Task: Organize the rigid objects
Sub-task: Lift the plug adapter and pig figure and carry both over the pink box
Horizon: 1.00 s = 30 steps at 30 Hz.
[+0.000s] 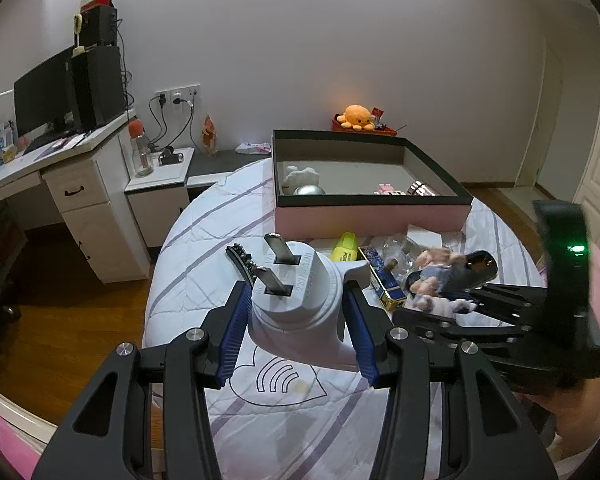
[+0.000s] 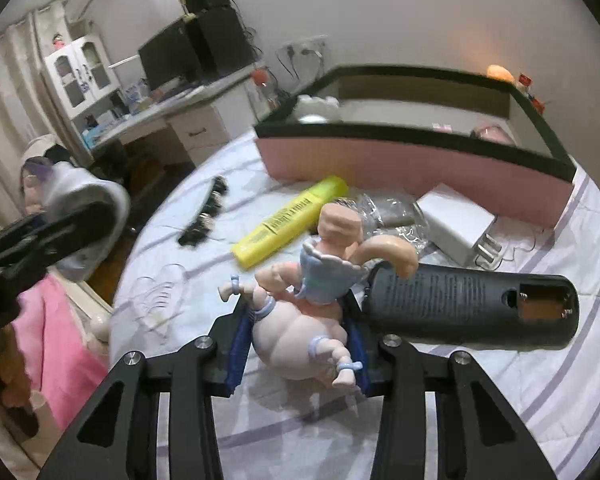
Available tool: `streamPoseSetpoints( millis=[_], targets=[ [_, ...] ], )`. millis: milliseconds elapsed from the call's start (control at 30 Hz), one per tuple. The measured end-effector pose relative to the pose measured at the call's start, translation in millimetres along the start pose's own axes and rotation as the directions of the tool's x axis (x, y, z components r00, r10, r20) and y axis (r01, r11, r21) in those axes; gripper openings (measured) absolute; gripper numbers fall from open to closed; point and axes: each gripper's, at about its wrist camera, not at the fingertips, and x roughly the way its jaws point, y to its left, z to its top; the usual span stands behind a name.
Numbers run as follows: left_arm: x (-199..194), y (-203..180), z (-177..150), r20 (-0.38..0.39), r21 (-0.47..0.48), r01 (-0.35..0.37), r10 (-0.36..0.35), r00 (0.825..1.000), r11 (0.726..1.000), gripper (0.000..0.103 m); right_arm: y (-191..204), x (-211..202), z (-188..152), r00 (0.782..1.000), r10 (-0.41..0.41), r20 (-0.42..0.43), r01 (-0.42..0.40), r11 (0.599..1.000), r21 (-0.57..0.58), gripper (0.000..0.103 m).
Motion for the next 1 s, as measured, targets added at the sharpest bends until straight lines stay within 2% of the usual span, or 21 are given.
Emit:
streamPoseSetpoints(
  millis=[100, 333, 433, 633, 767, 1000],
  targets=[
    [-3, 0, 1, 0.009, -0.011, -0.001, 0.001, 1.0, 1.0, 0.048, 1, -16, 5, 0.998, 0.056, 0.039, -0.056, 0.998, 0.007, 0.042],
    [-26, -9, 10, 0.077, -0.04, -0.015, 0.018, 0.997, 0.999, 0.048, 16, -70, 21, 0.982, 0.069, 0.175, -0.063, 0.997, -0.044, 0.042],
    [-37, -16, 16, 0.11, -0.055, -0.055, 0.061, 0.992, 0.997, 0.048, 21, -90, 24, 0.969, 0.056, 0.24, -0.042, 0.997, -0.06, 0.042],
    [-62, -30, 25, 0.195, -0.074, -0.083, 0.096, 0.976, 0.994, 0.048, 25, -119, 29, 0.944, -0.017, 0.331, 0.048, 0.995, -0.086, 0.042],
    [-68, -43, 31, 0.226, -0.076, -0.111, 0.125, 0.966, 0.991, 0.048, 29, -131, 26, 0.931, -0.052, 0.362, 0.095, 0.99, -0.102, 0.042],
    [-85, -61, 38, 0.28, -0.06, -0.158, 0.169, 0.945, 0.986, 0.048, 28, -149, 26, 0.908, -0.076, 0.412, 0.126, 0.987, -0.097, 0.042]
  ],
)
